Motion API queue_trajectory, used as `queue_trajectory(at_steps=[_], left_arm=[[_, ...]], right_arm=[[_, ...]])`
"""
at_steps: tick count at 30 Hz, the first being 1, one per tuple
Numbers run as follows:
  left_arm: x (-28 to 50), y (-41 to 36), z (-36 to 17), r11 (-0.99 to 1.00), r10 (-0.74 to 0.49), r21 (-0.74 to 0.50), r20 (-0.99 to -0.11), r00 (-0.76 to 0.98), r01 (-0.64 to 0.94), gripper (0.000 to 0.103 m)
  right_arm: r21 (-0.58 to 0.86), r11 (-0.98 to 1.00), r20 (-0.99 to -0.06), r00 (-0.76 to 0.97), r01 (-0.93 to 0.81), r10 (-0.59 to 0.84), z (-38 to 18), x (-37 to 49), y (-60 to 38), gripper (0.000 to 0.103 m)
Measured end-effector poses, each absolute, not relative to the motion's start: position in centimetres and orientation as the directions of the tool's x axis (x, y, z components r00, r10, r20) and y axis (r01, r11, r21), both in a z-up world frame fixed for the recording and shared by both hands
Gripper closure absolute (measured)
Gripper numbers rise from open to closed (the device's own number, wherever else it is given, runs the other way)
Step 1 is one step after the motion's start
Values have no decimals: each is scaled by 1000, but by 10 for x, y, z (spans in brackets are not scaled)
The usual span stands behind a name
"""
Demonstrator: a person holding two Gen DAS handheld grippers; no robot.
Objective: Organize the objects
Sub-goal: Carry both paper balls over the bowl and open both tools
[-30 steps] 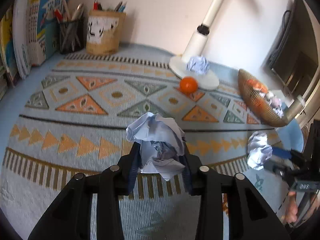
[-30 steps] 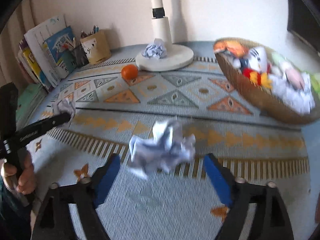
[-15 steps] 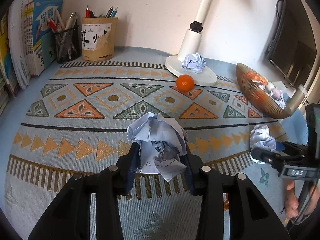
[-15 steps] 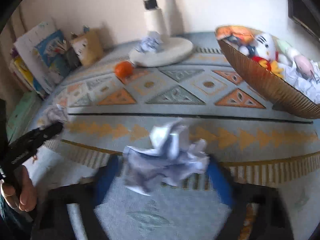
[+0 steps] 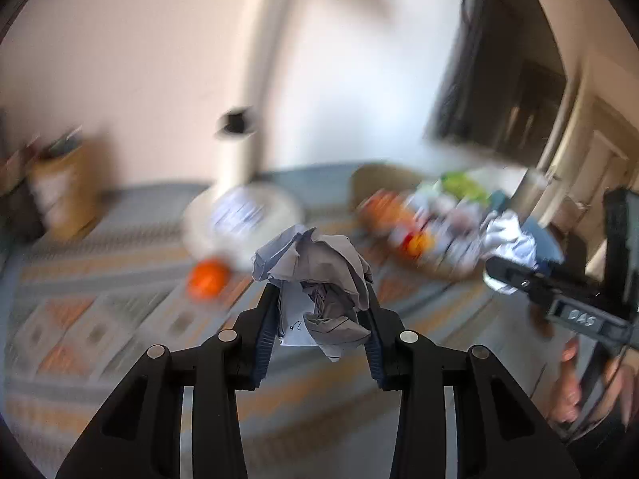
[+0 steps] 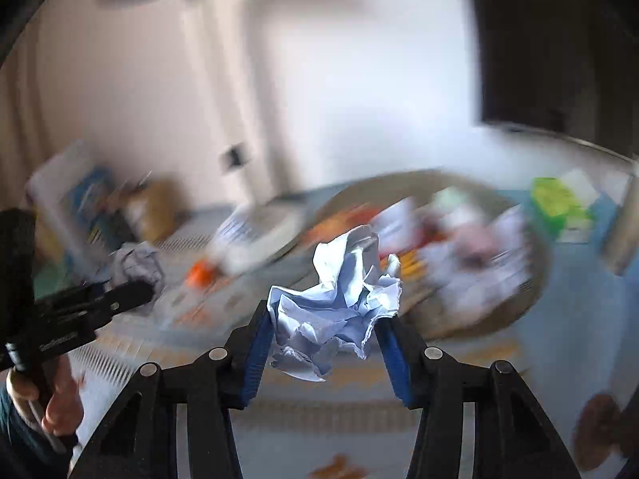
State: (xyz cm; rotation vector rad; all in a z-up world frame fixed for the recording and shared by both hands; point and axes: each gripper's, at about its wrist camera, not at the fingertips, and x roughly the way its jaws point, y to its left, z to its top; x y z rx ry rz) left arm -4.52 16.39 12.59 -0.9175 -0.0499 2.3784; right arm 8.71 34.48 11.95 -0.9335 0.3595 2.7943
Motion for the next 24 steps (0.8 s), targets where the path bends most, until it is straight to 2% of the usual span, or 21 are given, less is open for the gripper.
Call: queue_trajectory(at_steps=[3,8,10,11,12,13,19,22,24], left_arm=[[-80,209,143,-800,569,-235,-591,-572,-553,67],[-130,271,147,-748,626,-262,-585,-516,-609,67],[-147,296,145,-717,650,-265,-589,-481,-645,53],[-154,309,143,-704,651,-263,-611,-451,-660,44],[-163,318,139,-703,637,-258,-644,-425,-662,22],[-168,321,136,-704,631,-266,-659,-409,-658,18],[-148,267,131,-700,659,-332,-642,-392,-633,18],[-117,213,135,-752,620,-302,-626,-473,-586,18],[-93,168,138,-807,551,-238,-632,-545,-541,18]], right_arm=[[260,-921,-605,-793,-290,79,121,73,391,52],[273,-908,-642,-763,-318,74,103,49,414,49],[234,-910,-664,-740,-342,108,97,42,415,37],[207,-909,-668,-731,-362,139,96,39,415,36],[189,-907,-670,-725,-376,161,95,39,416,36],[168,-905,-673,-716,-391,184,95,40,417,36],[241,-911,-661,-744,-336,99,99,59,413,36],[278,-938,-633,-774,-206,-18,114,61,380,36],[271,-958,-618,-780,-97,-96,125,58,340,35]])
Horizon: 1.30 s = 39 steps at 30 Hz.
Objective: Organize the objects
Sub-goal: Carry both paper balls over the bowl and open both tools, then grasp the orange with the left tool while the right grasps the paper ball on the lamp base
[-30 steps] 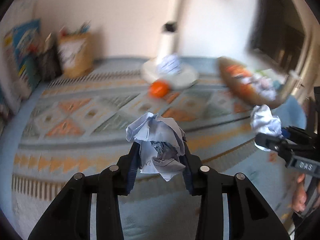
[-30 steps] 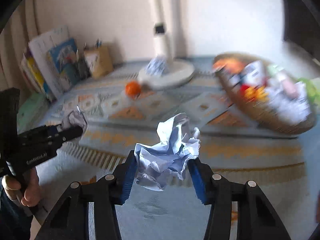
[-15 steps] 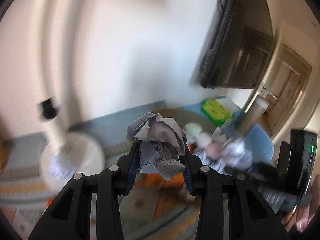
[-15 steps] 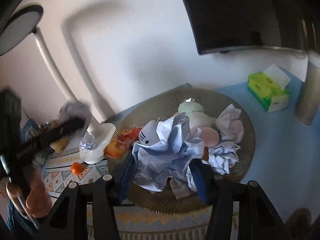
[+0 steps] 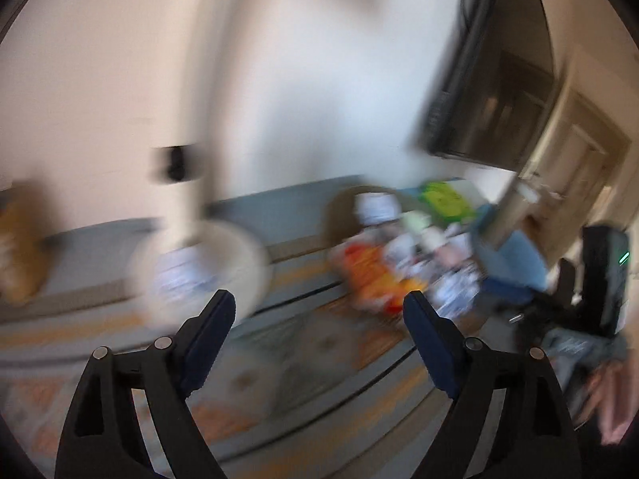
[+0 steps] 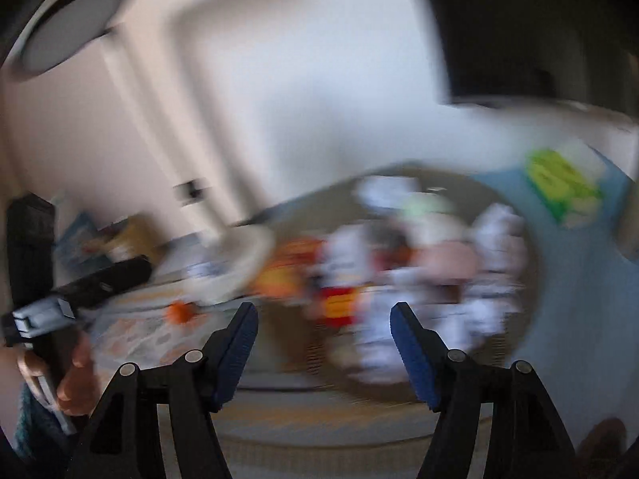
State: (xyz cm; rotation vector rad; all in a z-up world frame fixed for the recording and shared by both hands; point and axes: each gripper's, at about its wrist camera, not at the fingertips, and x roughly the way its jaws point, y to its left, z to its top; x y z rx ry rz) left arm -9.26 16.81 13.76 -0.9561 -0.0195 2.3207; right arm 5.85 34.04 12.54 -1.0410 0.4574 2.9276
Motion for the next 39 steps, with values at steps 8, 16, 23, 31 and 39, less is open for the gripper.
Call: queue_trajectory(at_steps=[8,16,23,31,39], left_arm=[[-16,42,91,-986,124,-1,-683,-720,-168,12],[-2,12,43,-997,74,-46,-677,-733,-58,12],[-15,12,25,-999,-39,11,-750,-661,46,12],[-17,13,20,-999,-32,14,-765,-643,33,12],[-16,28,23,-996,-65,89,-755,-653,-4,12]], right_arm=[[99,-993,-734,-669,63,-116,70,25,204,0],[-45,-994,-724,-689,96,-34,21,19,184,0],[34,-999,-730,-681,39,-52,19,10,201,0],[59,-998,-747,-662,17,-55,15,7,206,0],[100,-995,-768,-636,1,-78,19,0,215,0]])
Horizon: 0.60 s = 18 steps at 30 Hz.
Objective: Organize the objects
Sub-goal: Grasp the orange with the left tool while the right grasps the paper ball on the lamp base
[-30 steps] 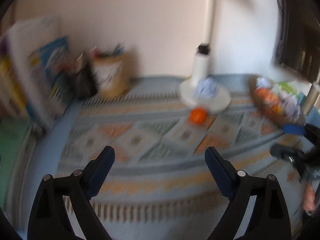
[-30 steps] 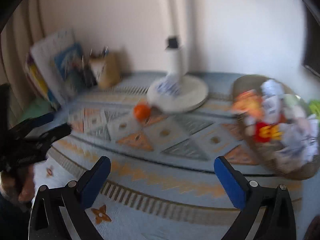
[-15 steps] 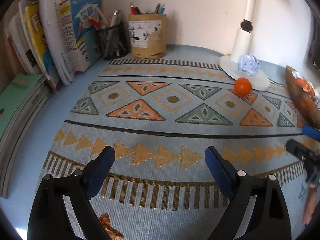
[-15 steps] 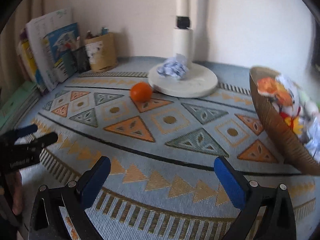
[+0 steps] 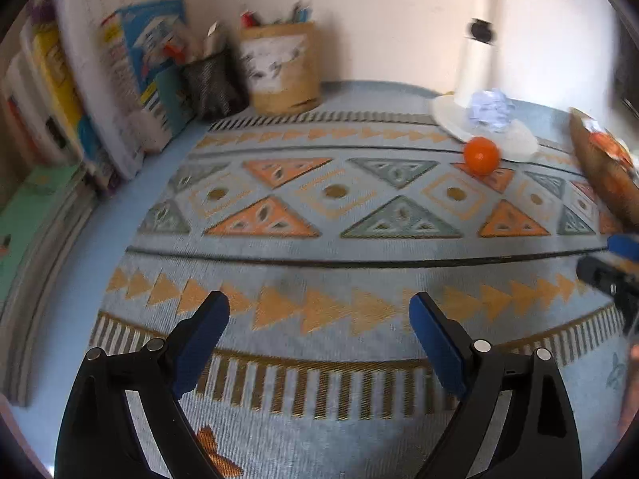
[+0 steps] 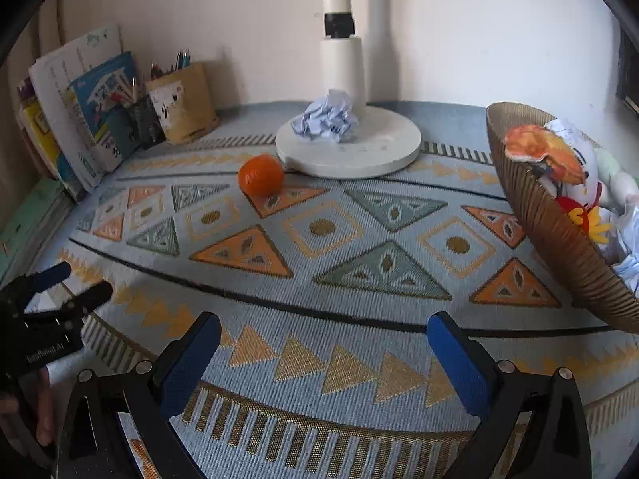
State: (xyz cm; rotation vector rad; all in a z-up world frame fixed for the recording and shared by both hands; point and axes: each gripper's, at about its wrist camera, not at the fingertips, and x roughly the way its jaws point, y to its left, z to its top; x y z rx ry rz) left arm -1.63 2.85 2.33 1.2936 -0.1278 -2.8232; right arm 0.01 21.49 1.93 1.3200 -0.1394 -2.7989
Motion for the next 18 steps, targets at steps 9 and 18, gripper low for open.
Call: queue_trajectory(at_steps=[9,18], left_arm=[[-80,69,56,-961,244,-97,-737,-631,-258,12],[-150,109,29,-945,284,-123,-765,-577,-302,13]], right_arm=[[149,-986,-755,-653,-78,-62,74,-84,225,0],[183,-979,-778,-622,-94,-86,51,-177,229,0]])
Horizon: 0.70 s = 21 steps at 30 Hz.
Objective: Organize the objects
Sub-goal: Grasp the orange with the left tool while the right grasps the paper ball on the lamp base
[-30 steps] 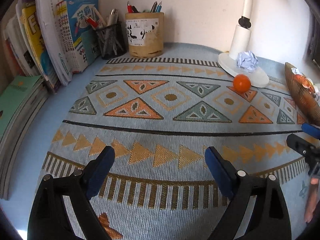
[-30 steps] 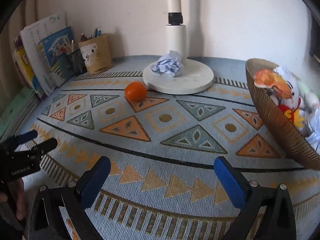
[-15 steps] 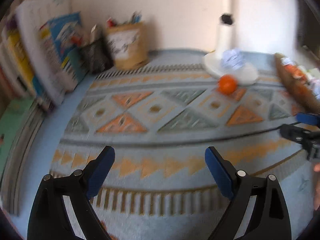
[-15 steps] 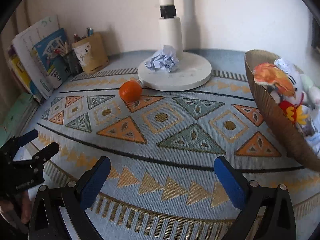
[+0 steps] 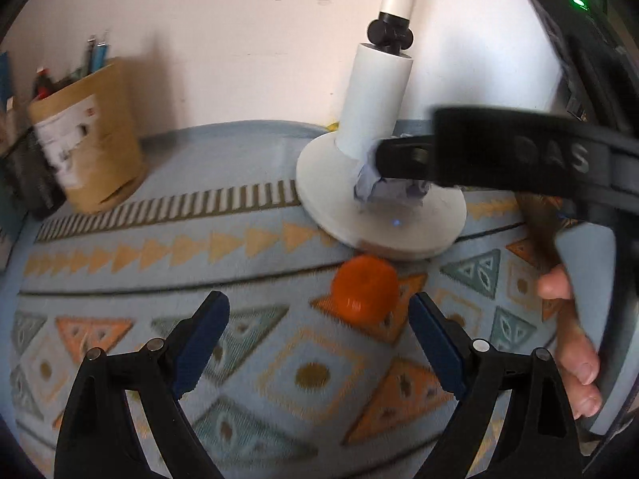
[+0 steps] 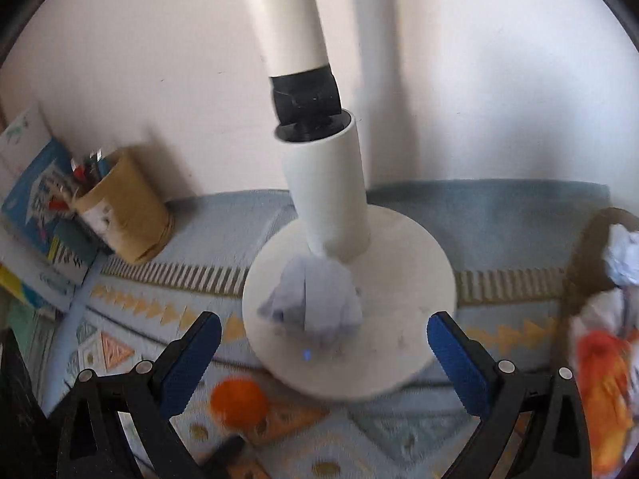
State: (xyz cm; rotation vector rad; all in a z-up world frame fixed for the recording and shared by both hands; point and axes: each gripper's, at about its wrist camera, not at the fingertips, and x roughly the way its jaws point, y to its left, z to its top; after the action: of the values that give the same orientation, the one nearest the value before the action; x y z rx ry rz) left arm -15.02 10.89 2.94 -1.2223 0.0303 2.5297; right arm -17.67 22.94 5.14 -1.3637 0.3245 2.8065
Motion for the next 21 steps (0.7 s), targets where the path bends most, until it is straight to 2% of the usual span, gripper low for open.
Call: queue_trajectory(at_steps=[3,5,7,8,9,10,16,21], left_arm=[[-157,117,25,-935,316,-151,-767,-559,-322,13],[-157,123,22,-934,307,-133,-772,-556,-331,21],[-157,128,20,-929,310,-124,-776,-549,-349,44],[-158,129,19,-928,308,-120,-780,-545,-352,51],[-157,130,19,-919,332,-136,-773,-540,-370,67],[-155,130,21,-907,362,-156,-763,-535,-391,70],[-121,106,39,-912,367,-167,-739,-564,-374,70],[-57,60,47,-944,308,-157,-728,-613,-289,70]], right_arm=[[137,-987,-775,-630,-84,-53,46,-186,225,5],[117,-991,-784,-619,-64,-53,41,-191,220,24],[106,-993,-785,-618,-56,-49,40,-192,216,48],[101,-993,-783,-620,-56,-45,40,-193,215,53],[97,-993,-786,-616,-61,-39,40,-192,214,57],[101,-993,-787,-616,-66,-39,42,-190,215,60],[143,-989,-732,-677,-43,-76,83,-131,215,61],[209,-977,-732,-670,-44,-127,86,-47,211,60]])
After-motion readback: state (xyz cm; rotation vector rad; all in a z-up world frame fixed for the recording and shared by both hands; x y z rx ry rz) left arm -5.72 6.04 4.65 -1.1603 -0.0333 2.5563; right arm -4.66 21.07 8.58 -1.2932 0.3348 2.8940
